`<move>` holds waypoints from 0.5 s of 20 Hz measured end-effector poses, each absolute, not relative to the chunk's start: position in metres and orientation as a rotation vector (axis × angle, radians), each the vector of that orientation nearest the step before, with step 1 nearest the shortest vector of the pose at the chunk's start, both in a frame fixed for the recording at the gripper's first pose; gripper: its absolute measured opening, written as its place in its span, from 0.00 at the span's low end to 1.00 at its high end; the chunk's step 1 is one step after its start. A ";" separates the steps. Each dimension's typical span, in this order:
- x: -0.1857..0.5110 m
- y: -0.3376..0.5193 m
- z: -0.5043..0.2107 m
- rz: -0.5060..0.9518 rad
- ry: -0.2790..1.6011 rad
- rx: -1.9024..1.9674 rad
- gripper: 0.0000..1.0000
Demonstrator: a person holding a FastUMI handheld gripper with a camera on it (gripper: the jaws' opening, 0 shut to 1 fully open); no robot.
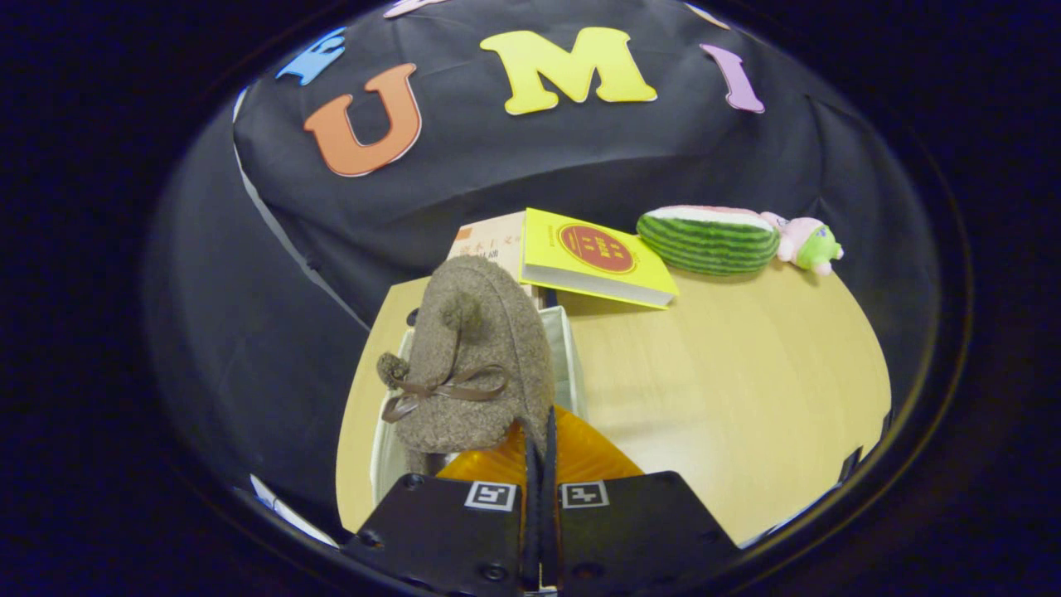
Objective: Open the storage box then place both shoes into the box .Put the left shoe in first, then the right shoe, with the right side of both shoes facing outward in a uniform manner.
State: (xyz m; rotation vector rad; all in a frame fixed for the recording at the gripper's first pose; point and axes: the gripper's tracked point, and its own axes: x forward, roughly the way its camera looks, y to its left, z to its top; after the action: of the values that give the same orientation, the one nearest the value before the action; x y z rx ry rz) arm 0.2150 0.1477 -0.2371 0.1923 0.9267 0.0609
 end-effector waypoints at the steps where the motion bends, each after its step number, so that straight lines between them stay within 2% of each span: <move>1: 0.215 0.149 -0.244 0.052 0.929 0.190 0.06; 7: 0.217 0.157 -0.280 0.042 0.934 0.183 0.07; 10: 0.219 0.160 -0.281 0.051 0.905 0.200 0.13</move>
State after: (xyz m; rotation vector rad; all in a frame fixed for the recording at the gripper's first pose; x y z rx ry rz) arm 0.2185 0.1597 -0.2814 0.1996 0.9052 0.0508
